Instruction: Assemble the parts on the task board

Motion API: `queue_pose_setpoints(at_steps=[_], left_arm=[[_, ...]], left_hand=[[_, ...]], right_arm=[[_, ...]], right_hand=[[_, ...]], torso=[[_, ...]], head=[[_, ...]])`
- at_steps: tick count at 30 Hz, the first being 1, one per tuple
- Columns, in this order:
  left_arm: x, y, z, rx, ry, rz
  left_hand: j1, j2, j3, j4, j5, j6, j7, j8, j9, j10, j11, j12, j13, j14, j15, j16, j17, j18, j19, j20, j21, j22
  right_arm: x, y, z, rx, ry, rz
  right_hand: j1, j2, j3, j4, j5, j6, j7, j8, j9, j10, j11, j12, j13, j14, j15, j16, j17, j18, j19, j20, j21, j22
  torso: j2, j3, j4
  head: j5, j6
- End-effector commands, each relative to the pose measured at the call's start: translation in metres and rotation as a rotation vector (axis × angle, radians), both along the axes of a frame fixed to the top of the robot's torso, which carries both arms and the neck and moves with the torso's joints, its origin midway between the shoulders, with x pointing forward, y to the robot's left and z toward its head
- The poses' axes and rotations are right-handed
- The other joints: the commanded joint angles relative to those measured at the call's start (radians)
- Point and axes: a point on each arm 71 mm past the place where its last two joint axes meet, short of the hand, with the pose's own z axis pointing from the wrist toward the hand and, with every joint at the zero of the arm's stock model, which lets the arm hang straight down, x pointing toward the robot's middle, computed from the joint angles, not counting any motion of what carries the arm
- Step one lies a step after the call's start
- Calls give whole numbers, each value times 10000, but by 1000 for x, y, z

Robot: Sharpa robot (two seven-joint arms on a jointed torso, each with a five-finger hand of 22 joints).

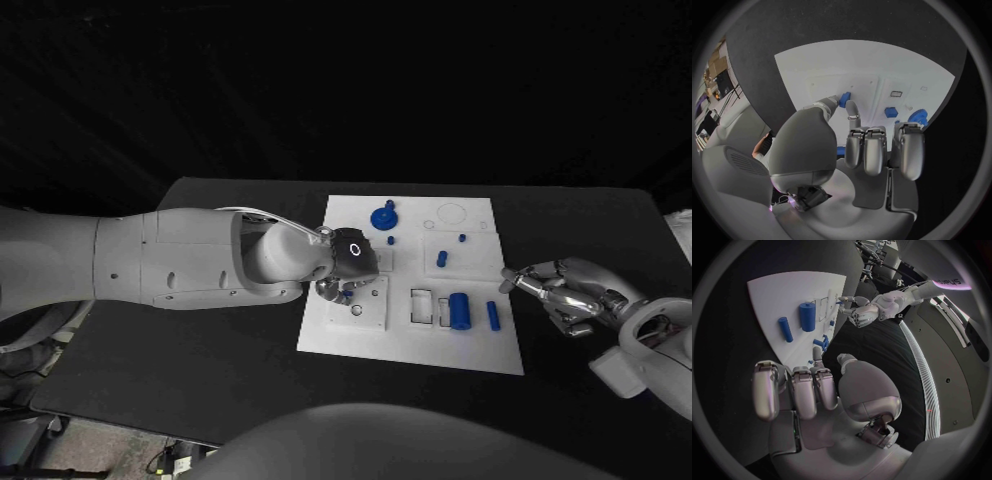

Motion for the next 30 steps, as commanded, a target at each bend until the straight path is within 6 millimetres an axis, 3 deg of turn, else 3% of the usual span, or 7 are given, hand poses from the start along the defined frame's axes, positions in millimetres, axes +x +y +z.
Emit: queue_pose_setpoints(at_steps=[1, 6, 10, 20, 30], left_arm=[[0, 0, 0, -120, -7, 119], [1, 0, 1, -94, -136, 142], [1, 1, 0, -52, -196, 159], [2, 1, -1, 71, -187, 166], [1, 0, 0, -5, -193, 107]], left_hand=[[-64, -28, 33, 4, -81, -196, -20, -65, 25, 1039, 35, 2, 2627, 1018, 17, 25, 2635, -126, 979, 36, -3, 2598], [-67, 25, 105, -2, -35, -425, -58, -252, -22, 1039, 39, 2, 2627, 1018, 17, 25, 2635, -120, 967, 35, -27, 2591], [-67, 46, 241, -8, -25, -548, -89, -655, -292, 1039, 45, 2, 2627, 1018, 20, 25, 2635, -112, 948, 36, -60, 2580], [-23, 66, 609, -37, -32, -335, -130, -1395, -958, 1039, 60, 2, 2627, 1018, 28, 25, 2635, -100, 920, 49, -112, 2564], [59, 50, 803, -96, -16, -38, -164, -1492, -1129, 1039, 65, 2, 2627, 1018, 38, 25, 2635, -102, 925, 49, -104, 2567]], right_arm=[[-1, 1, -2, -106, 97, 224], [-2, 1, -3, -111, 128, 234], [-2, 1, -4, -117, 161, 245], [-3, 1, -5, -144, 253, 269], [-3, 0, -6, -179, 287, 250]], right_hand=[[132, 6, 48, -11, 2, 8, -46, 34, -14, 1041, -48, 27, 2630, 1023, -55, 34, 2633, 116, -92, 0, -66, 1987], [139, 3, 49, -11, 0, 8, -46, 35, -15, 1041, -48, 27, 2630, 1023, -55, 34, 2633, 120, -104, 0, -80, 1981], [143, 1, 51, -11, -1, 7, -45, 35, -15, 1041, -48, 27, 2630, 1023, -56, 34, 2633, 124, -116, 0, -95, 1976], [154, 0, 54, -10, -1, 2, -44, 34, -18, 1041, -48, 27, 2630, 1023, -56, 34, 2633, 128, -128, 0, -109, 1970], [205, 7, 81, -8, 12, -13, -43, 30, -26, 1041, -48, 27, 2630, 1023, -56, 34, 2633, 140, -162, -2, -150, 1954]], torso=[[2, -1, -4], [6, 2, -7], [7, -1, -7], [5, 2, -14], [7, 6, -10]], head=[[15, 0], [12, 0], [20, 0], [23, 0], [13, 0]])
